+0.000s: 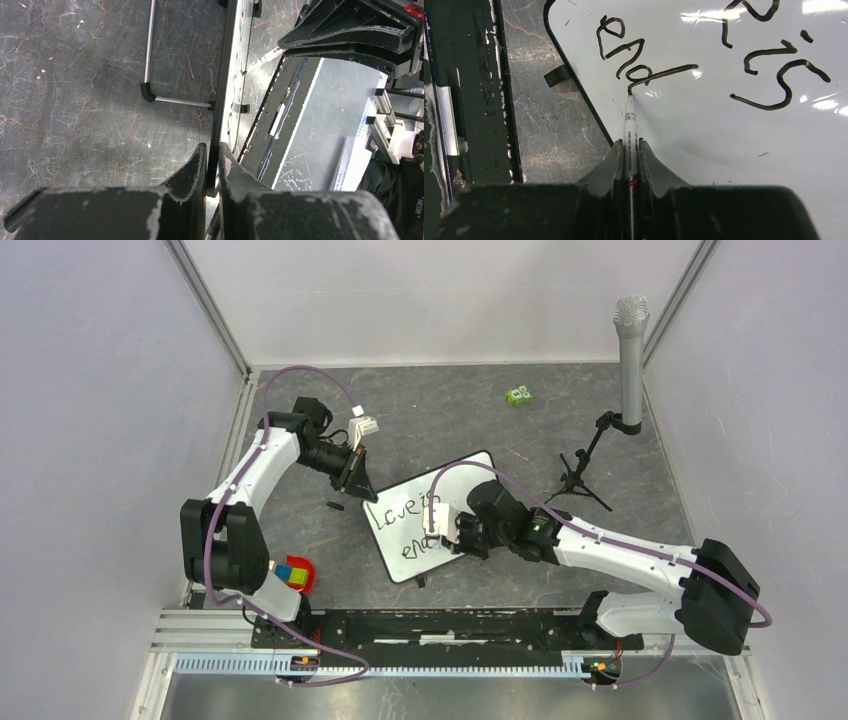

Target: Write a sentence on the whiteboard

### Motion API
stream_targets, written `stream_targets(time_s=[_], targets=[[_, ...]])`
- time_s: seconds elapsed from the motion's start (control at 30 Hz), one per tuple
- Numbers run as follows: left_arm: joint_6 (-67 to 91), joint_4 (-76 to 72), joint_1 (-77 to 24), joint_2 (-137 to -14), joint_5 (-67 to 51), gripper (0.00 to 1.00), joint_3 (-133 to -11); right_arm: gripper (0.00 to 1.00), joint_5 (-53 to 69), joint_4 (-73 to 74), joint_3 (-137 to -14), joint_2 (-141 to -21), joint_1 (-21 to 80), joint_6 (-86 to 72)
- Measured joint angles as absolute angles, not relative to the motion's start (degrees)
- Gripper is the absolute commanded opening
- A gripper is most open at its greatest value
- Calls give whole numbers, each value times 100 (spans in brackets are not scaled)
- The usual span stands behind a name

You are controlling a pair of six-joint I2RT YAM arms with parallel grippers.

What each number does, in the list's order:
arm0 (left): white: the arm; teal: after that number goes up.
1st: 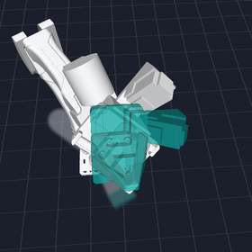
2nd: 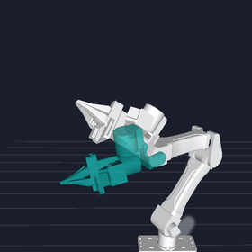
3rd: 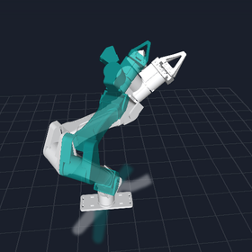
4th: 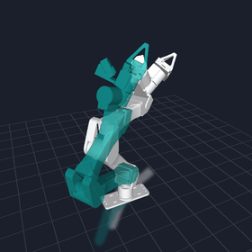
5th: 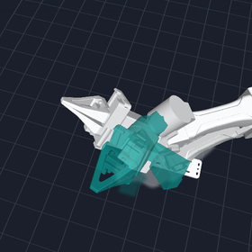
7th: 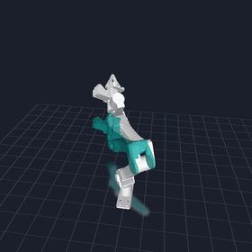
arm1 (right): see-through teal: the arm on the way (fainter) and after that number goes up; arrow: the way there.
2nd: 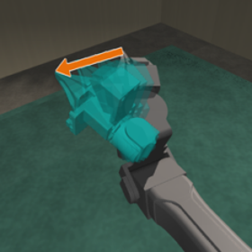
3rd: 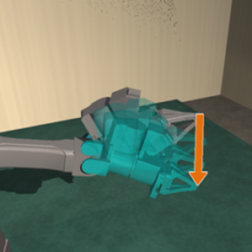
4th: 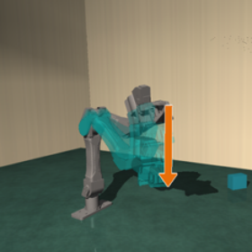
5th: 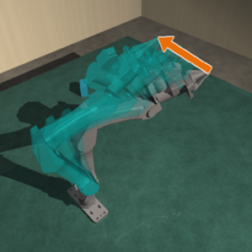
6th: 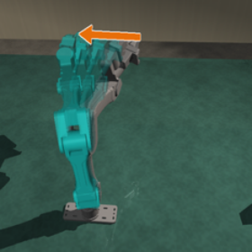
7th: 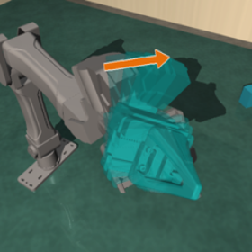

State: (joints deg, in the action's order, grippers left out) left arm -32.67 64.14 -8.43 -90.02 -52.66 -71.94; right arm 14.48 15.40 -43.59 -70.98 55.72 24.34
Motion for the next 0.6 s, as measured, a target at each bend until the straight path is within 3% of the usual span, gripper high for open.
stream_targets(time_s=[0.6], targets=[[-3267,6416,-843,-9002,-5269,2,-7194,0,1214,1791,-4405,-6722,5548,2491]])
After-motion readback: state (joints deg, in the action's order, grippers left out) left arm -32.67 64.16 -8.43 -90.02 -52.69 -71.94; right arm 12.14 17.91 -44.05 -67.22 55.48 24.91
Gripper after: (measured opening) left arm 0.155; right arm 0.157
